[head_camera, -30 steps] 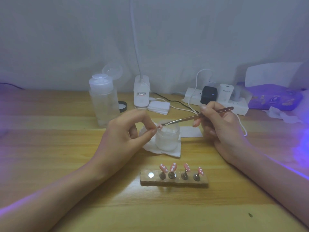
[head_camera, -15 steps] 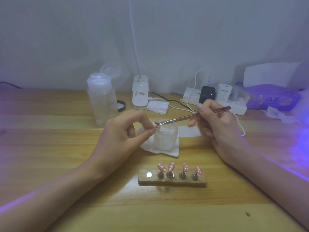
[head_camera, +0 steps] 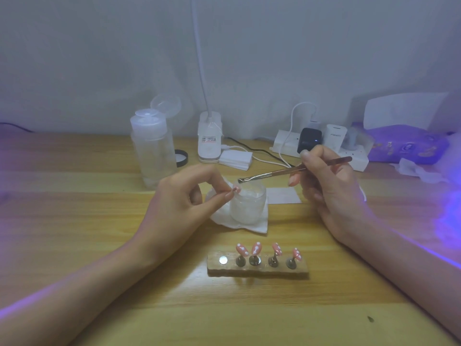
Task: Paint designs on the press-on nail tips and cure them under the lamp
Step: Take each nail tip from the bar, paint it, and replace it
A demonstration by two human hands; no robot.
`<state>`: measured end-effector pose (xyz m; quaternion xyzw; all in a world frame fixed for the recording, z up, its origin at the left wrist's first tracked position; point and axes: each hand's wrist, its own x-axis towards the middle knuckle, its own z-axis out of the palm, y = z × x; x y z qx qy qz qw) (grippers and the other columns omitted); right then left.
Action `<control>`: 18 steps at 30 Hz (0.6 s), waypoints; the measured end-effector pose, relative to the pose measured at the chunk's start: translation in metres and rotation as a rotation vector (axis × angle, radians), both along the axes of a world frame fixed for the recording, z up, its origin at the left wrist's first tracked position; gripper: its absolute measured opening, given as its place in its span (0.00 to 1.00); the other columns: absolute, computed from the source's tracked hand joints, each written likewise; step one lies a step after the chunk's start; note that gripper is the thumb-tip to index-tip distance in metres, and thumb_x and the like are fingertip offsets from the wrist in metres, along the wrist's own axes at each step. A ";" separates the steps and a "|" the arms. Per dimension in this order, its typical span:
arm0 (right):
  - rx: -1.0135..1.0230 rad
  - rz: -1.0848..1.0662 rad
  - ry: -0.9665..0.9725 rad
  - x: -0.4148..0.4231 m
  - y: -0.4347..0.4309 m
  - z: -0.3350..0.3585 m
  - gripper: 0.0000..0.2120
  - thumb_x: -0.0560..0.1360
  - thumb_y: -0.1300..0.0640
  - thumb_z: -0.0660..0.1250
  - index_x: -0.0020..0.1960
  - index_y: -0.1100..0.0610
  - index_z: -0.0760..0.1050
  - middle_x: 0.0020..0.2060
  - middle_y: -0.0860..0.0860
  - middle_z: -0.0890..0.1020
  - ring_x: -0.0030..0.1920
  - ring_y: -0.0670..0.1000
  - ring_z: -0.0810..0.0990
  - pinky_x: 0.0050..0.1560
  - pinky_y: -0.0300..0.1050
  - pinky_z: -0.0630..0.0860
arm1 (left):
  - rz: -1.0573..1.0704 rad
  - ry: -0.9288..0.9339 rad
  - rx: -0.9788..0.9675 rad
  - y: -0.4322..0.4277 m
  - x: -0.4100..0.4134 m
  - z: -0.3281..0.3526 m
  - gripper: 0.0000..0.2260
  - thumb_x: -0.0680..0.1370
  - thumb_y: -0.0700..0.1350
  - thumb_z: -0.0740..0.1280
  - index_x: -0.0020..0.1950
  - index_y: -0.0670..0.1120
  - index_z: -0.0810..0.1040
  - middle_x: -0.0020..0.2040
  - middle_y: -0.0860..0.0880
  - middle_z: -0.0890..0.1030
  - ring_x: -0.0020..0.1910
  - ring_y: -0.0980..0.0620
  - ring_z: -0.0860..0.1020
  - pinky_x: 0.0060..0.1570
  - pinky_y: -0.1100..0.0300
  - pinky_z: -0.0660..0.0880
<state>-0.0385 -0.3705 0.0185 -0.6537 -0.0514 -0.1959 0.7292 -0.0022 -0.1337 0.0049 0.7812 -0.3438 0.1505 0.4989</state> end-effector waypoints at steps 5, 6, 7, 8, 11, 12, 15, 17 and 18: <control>-0.035 -0.017 0.016 0.001 0.002 -0.002 0.16 0.78 0.54 0.67 0.32 0.48 0.72 0.29 0.54 0.82 0.22 0.45 0.62 0.24 0.33 0.61 | 0.010 -0.009 0.006 0.000 0.000 0.001 0.08 0.75 0.49 0.74 0.38 0.51 0.79 0.28 0.67 0.71 0.26 0.58 0.62 0.29 0.71 0.60; -0.025 -0.030 0.019 0.001 0.001 -0.001 0.17 0.78 0.55 0.66 0.31 0.48 0.72 0.29 0.53 0.82 0.22 0.45 0.62 0.23 0.33 0.61 | 0.012 -0.014 0.010 0.001 -0.001 0.001 0.08 0.75 0.49 0.74 0.38 0.52 0.79 0.28 0.68 0.71 0.26 0.58 0.63 0.29 0.72 0.61; -0.011 -0.029 0.013 0.000 0.000 -0.001 0.17 0.78 0.55 0.67 0.31 0.48 0.72 0.29 0.53 0.82 0.22 0.45 0.62 0.23 0.33 0.60 | 0.016 -0.023 0.015 0.001 -0.001 0.001 0.08 0.75 0.50 0.74 0.38 0.52 0.79 0.28 0.68 0.71 0.26 0.58 0.63 0.29 0.72 0.61; -0.001 -0.017 0.000 0.000 0.000 -0.001 0.17 0.78 0.54 0.67 0.31 0.48 0.71 0.29 0.52 0.82 0.22 0.45 0.62 0.23 0.34 0.60 | 0.020 -0.031 0.020 0.001 -0.001 0.001 0.07 0.75 0.49 0.74 0.38 0.52 0.80 0.29 0.68 0.72 0.27 0.58 0.63 0.30 0.72 0.61; -0.022 0.031 -0.034 0.000 0.000 -0.001 0.15 0.78 0.53 0.66 0.32 0.47 0.72 0.29 0.53 0.82 0.22 0.44 0.62 0.24 0.35 0.59 | 0.038 -0.031 0.026 0.002 -0.001 0.001 0.07 0.74 0.50 0.75 0.38 0.53 0.80 0.30 0.67 0.73 0.27 0.57 0.64 0.30 0.70 0.63; -0.036 0.030 -0.031 0.000 0.000 -0.001 0.15 0.78 0.53 0.66 0.32 0.47 0.72 0.29 0.53 0.82 0.21 0.44 0.63 0.24 0.34 0.60 | 0.040 -0.030 0.027 0.002 -0.001 0.001 0.07 0.74 0.51 0.75 0.38 0.53 0.80 0.30 0.67 0.73 0.27 0.57 0.64 0.30 0.69 0.63; -0.058 -0.009 -0.005 0.000 0.001 -0.003 0.17 0.80 0.56 0.65 0.32 0.48 0.72 0.28 0.53 0.82 0.21 0.44 0.63 0.23 0.32 0.61 | 0.037 -0.035 0.029 0.001 -0.001 0.002 0.07 0.74 0.51 0.74 0.39 0.51 0.80 0.30 0.69 0.74 0.27 0.57 0.64 0.29 0.71 0.62; -0.056 -0.028 -0.007 -0.001 0.000 -0.003 0.17 0.80 0.57 0.65 0.32 0.48 0.71 0.28 0.54 0.82 0.21 0.44 0.62 0.23 0.33 0.61 | 0.037 -0.037 0.036 0.001 -0.001 0.002 0.07 0.74 0.50 0.74 0.39 0.50 0.81 0.31 0.70 0.74 0.27 0.57 0.64 0.29 0.71 0.62; -0.048 -0.037 -0.019 0.000 0.000 -0.003 0.17 0.80 0.57 0.65 0.33 0.48 0.71 0.28 0.54 0.82 0.21 0.44 0.62 0.23 0.33 0.61 | 0.040 -0.038 0.040 0.001 -0.001 0.001 0.07 0.74 0.49 0.75 0.39 0.51 0.81 0.30 0.70 0.74 0.27 0.57 0.64 0.29 0.71 0.62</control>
